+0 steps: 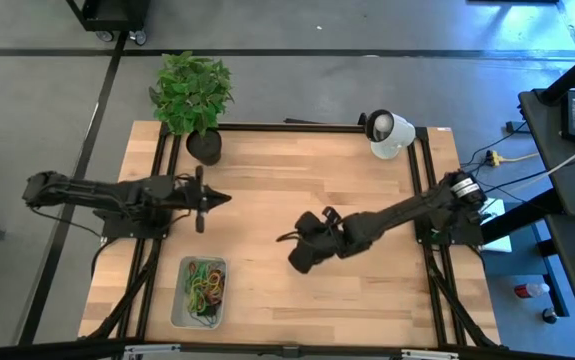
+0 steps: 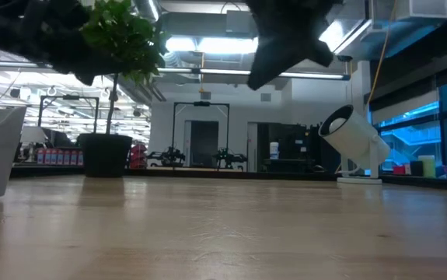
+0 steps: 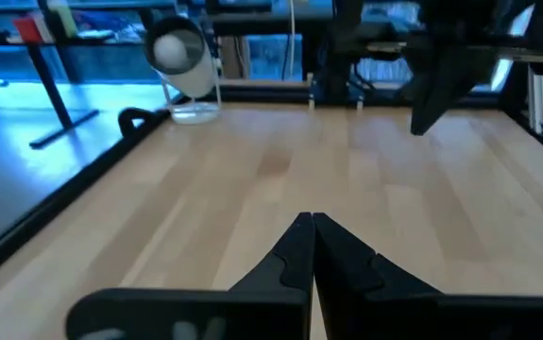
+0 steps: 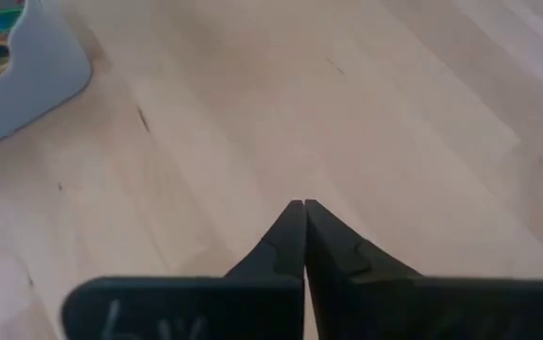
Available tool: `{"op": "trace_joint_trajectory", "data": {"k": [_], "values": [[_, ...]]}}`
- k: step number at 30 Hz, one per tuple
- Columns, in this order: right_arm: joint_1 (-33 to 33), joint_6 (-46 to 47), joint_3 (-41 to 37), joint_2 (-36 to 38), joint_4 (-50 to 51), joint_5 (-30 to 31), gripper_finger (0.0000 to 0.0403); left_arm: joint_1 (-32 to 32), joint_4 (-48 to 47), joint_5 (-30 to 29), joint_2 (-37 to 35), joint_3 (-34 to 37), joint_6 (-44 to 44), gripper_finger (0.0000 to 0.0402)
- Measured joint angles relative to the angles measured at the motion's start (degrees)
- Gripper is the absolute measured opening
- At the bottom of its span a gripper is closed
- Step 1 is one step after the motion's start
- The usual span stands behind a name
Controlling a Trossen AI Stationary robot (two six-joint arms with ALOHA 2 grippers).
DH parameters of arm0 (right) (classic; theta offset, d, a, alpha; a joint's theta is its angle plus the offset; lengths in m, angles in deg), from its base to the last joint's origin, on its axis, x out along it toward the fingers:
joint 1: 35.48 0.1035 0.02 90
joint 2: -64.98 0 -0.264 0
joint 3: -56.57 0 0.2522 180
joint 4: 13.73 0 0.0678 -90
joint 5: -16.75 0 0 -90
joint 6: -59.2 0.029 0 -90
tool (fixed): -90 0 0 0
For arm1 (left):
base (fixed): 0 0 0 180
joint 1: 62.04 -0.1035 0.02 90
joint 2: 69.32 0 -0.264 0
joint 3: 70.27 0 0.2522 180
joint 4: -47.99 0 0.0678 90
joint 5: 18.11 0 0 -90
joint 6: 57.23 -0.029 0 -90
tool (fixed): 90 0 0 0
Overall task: Pick and place rubber bands into bin
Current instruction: Return to Home Position
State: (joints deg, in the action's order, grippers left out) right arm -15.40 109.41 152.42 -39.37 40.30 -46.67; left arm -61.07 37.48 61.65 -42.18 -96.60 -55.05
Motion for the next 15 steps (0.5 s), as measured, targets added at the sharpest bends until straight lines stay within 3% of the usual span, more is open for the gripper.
{"op": "trace_joint_trajectory", "data": {"k": [15], "values": [[-7.52,-3.41,0.0,0.0,-3.32,-5.71,0.0003,-1.22,-0.4,2.76,-25.62,9.41,-2.08,0.0002]]}}
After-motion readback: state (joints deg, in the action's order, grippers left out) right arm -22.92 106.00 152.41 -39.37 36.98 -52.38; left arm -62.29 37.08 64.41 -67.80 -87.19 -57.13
